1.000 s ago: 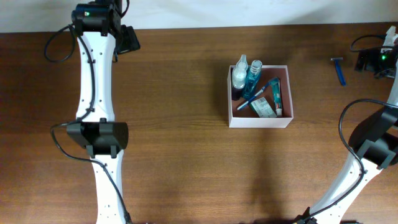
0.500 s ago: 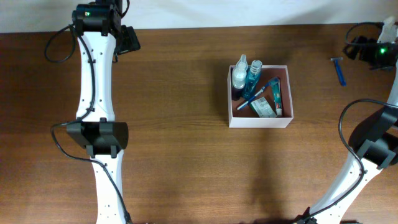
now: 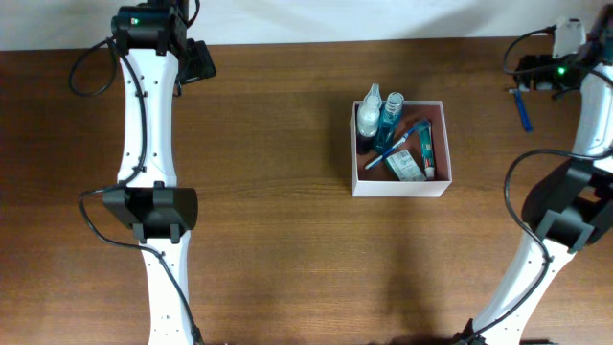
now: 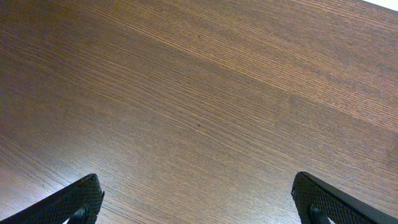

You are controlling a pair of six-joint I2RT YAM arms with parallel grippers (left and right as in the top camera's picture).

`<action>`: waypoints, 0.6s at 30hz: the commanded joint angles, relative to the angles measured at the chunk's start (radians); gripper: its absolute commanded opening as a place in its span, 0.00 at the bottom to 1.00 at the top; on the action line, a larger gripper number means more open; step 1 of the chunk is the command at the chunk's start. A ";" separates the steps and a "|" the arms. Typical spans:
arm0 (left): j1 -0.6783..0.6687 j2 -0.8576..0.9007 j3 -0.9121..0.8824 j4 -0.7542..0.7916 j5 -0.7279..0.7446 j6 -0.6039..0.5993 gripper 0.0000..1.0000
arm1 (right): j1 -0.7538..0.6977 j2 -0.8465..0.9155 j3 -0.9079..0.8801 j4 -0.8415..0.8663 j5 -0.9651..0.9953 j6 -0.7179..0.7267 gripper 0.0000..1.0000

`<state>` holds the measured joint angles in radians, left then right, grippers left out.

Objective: Pack container
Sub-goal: 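Lower the right gripper and grasp the blue razor handle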

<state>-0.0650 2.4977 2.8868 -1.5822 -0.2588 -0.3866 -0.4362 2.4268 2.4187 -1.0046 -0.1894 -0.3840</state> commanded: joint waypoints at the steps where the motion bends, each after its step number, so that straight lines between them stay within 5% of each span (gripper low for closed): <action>1: 0.002 0.005 -0.003 0.002 0.004 -0.010 0.99 | 0.003 0.032 0.019 0.004 0.106 -0.027 0.99; 18: 0.002 0.005 -0.003 0.002 0.004 -0.010 0.99 | -0.010 0.135 0.015 -0.016 0.119 -0.027 0.99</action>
<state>-0.0650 2.4977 2.8868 -1.5826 -0.2588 -0.3866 -0.4389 2.5328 2.4195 -1.0206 -0.0898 -0.4019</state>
